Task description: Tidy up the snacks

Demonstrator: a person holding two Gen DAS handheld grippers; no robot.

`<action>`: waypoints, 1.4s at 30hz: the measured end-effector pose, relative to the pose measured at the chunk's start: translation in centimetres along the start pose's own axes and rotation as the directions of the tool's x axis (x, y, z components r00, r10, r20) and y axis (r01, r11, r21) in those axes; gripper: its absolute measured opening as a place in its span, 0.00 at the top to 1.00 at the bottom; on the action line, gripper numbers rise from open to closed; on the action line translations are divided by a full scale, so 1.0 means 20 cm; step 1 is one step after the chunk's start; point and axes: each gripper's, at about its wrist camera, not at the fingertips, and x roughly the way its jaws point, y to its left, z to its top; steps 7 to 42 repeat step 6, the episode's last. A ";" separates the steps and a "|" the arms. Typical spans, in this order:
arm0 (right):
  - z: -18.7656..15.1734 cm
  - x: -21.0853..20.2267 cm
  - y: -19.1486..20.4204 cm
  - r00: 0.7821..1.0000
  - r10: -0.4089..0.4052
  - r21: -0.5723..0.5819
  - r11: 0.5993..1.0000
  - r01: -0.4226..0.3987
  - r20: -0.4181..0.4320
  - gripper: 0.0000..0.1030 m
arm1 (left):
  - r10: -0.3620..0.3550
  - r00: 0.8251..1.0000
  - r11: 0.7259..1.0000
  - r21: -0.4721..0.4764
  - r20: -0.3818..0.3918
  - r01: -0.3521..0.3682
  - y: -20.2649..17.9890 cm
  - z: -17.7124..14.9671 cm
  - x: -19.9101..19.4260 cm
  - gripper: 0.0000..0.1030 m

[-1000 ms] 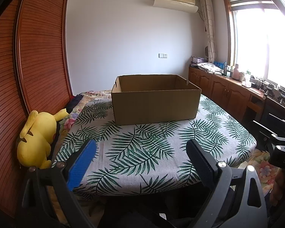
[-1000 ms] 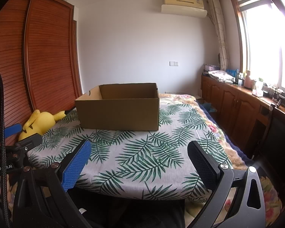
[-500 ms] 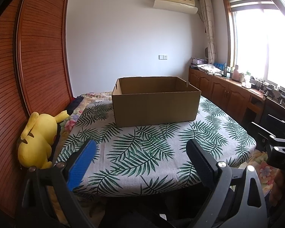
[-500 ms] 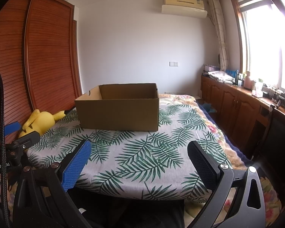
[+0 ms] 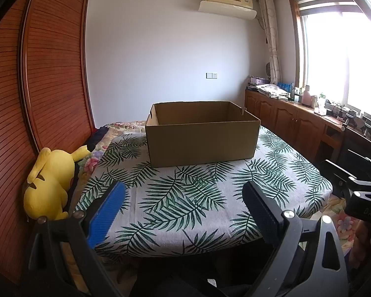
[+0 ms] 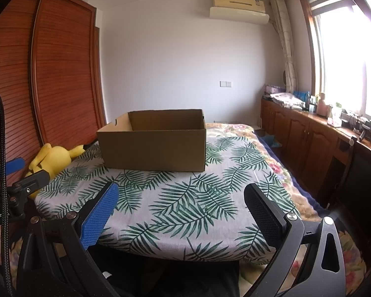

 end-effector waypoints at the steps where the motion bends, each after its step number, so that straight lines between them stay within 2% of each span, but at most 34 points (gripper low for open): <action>1: 0.00 0.00 0.00 1.000 0.000 0.001 1.000 0.000 0.000 0.00 | 0.000 1.000 1.000 0.000 0.000 0.000 0.00 0.00 0.00 0.06; 42: 0.00 0.00 0.00 1.000 0.000 0.002 1.000 0.000 0.001 0.00 | -0.004 1.000 1.000 0.000 0.004 0.004 0.00 0.00 -0.01 0.06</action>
